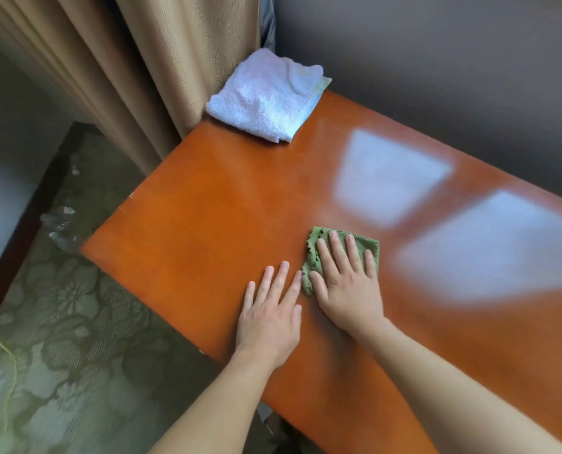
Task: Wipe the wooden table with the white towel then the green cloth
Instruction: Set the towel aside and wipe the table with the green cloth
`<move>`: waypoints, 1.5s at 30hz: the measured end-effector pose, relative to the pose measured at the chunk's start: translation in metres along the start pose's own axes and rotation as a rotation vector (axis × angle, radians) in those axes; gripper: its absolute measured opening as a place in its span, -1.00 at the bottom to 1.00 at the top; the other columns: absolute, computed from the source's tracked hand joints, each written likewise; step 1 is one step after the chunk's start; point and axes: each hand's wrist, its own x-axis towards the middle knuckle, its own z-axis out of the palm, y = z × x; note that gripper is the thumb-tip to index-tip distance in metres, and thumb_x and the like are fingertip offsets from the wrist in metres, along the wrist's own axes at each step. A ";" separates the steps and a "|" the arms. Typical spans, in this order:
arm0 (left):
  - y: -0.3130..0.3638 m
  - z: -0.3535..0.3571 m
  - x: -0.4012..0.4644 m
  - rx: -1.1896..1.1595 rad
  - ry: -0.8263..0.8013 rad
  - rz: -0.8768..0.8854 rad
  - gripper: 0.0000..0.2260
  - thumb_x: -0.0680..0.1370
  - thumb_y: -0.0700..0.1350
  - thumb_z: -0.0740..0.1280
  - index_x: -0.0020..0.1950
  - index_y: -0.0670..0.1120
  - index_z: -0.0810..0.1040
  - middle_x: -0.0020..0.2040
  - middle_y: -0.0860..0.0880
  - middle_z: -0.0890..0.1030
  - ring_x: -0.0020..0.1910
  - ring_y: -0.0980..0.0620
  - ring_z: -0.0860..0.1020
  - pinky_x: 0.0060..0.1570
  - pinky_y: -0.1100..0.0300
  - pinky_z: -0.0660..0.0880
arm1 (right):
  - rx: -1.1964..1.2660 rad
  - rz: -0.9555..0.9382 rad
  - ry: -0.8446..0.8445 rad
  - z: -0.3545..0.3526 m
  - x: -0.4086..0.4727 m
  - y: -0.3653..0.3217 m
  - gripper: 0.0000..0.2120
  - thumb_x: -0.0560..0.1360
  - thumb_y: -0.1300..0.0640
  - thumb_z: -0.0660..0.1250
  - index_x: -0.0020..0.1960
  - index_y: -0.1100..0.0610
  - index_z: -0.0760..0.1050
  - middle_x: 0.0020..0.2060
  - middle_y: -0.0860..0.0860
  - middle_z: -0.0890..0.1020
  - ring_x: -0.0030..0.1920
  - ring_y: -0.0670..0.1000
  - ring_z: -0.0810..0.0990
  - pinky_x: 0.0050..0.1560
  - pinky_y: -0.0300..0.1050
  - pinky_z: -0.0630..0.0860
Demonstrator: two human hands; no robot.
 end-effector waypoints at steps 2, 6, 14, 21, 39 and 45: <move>-0.013 -0.004 0.000 0.002 -0.038 0.059 -0.50 0.63 0.17 -0.13 0.50 0.20 -0.30 0.50 0.12 -0.36 0.48 0.07 -0.35 0.47 0.01 -0.24 | -0.030 -0.077 -0.018 -0.005 0.008 0.023 -0.41 0.56 -0.23 0.00 0.54 -0.04 0.19 0.54 -0.01 0.19 0.54 0.11 0.12 0.47 0.24 0.11; -0.044 -0.004 -0.007 -0.008 0.007 0.017 -0.47 0.58 0.31 -0.10 0.48 0.29 -0.28 0.50 0.15 -0.34 0.49 0.06 -0.33 0.42 0.04 -0.29 | -0.026 0.211 -0.072 -0.020 0.038 0.056 -0.43 0.60 -0.24 -0.12 0.57 -0.14 -0.05 0.58 -0.11 -0.06 0.57 0.00 -0.13 0.52 0.14 -0.14; -0.094 -0.016 -0.006 -0.037 0.006 0.018 -0.36 0.51 0.39 0.02 0.51 0.27 -0.16 0.51 0.20 -0.27 0.51 0.11 -0.26 0.45 0.05 -0.21 | -0.008 0.039 -0.031 0.005 0.002 -0.056 -0.39 0.58 -0.22 -0.07 0.58 -0.05 0.04 0.58 -0.03 0.02 0.57 0.09 -0.09 0.50 0.21 -0.12; -0.127 -0.034 0.013 -0.028 -0.091 -0.048 -0.27 0.44 0.45 0.08 0.46 0.35 -0.26 0.51 0.13 -0.37 0.50 0.02 -0.32 0.47 -0.04 -0.17 | -0.104 -0.388 -0.077 0.008 -0.023 -0.029 -0.43 0.60 -0.24 -0.02 0.55 -0.07 0.16 0.54 -0.05 0.18 0.55 0.08 0.09 0.45 0.19 0.09; -0.133 -0.052 0.024 -0.075 -0.210 -0.124 -0.23 0.44 0.39 0.22 0.48 0.33 -0.18 0.54 0.10 -0.32 0.52 -0.03 -0.26 0.46 -0.06 -0.02 | -0.060 -0.195 -0.027 0.009 0.062 -0.075 -0.40 0.58 -0.26 -0.07 0.57 -0.06 0.12 0.56 -0.05 0.14 0.56 0.06 0.02 0.50 0.20 0.01; -0.132 -0.049 0.023 -0.071 -0.179 -0.135 -0.23 0.44 0.39 0.22 0.48 0.33 -0.19 0.54 0.11 -0.32 0.52 -0.02 -0.27 0.46 -0.06 -0.04 | 0.014 0.077 -0.031 0.000 0.108 -0.101 -0.41 0.60 -0.22 -0.14 0.59 -0.07 -0.10 0.58 -0.06 -0.10 0.56 0.06 -0.20 0.49 0.17 -0.25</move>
